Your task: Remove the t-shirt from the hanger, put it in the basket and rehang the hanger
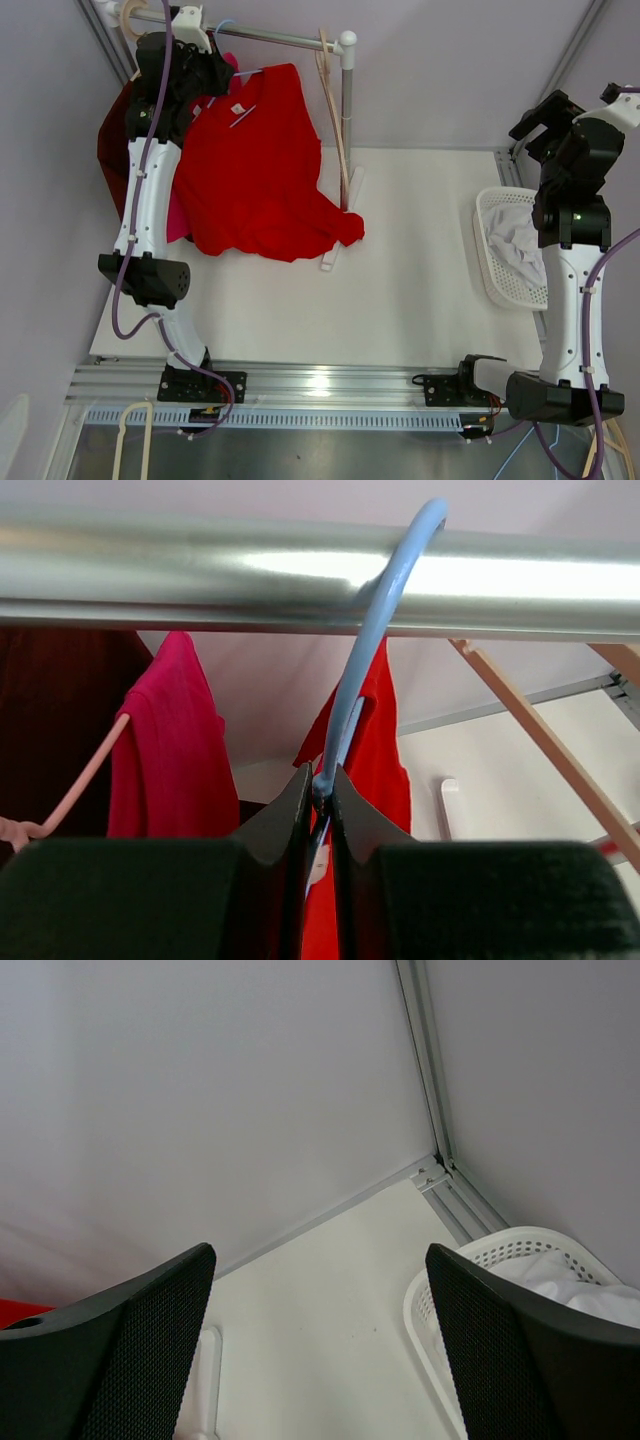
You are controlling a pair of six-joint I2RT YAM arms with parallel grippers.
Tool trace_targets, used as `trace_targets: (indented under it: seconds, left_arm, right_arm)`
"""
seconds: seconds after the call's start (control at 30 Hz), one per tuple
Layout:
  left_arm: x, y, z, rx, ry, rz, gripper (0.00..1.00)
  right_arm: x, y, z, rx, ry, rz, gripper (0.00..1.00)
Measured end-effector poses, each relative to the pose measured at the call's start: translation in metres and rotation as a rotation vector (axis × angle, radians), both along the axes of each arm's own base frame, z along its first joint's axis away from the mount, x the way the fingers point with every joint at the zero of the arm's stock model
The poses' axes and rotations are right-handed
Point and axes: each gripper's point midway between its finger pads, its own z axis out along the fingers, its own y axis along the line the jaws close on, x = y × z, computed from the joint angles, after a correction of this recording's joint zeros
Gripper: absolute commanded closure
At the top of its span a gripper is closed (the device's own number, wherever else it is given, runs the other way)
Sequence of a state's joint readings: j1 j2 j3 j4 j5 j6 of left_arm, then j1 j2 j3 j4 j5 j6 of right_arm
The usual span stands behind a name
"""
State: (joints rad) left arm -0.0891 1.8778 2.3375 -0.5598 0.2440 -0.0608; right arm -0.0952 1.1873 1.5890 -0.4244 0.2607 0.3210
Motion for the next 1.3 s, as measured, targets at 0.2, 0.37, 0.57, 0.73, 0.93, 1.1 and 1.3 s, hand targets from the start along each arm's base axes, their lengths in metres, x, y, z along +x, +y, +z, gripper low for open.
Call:
trace_targets:
  seconds: [0.2, 0.37, 0.57, 0.73, 0.93, 1.1, 1.3]
  left_arm:
    - [-0.001, -0.003, -0.001, -0.006, 0.007, -0.016, 0.99]
    - [-0.005, -0.007, 0.000, -0.036, 0.021, -0.030, 0.99]
    - [-0.010, -0.011, 0.005, -0.089, 0.038, -0.041, 0.99]
    - [-0.012, -0.011, 0.008, -0.137, 0.050, -0.021, 0.99]
    - [-0.031, 0.003, 0.030, -0.178, 0.028, 0.091, 0.99]
    - [-0.064, 0.002, 0.060, -0.187, -0.037, 0.129, 0.99]
    - [-0.092, -0.003, 0.085, -0.199, -0.098, 0.215, 0.99]
  right_arm:
    - [0.001, 0.001, -0.002, 0.001, 0.003, 0.005, 0.09]
    - [0.001, 0.003, -0.002, 0.001, 0.002, 0.012, 0.09]
    - [0.002, 0.004, -0.002, 0.001, 0.002, 0.015, 0.09]
    - [0.002, 0.005, -0.002, 0.001, 0.002, 0.023, 0.09]
    - [0.004, 0.018, -0.002, 0.001, 0.002, 0.069, 0.09]
    - [0.006, 0.036, -0.002, -0.006, 0.005, 0.126, 0.08]
    - [0.005, 0.066, -0.002, -0.028, 0.011, 0.260, 0.13]
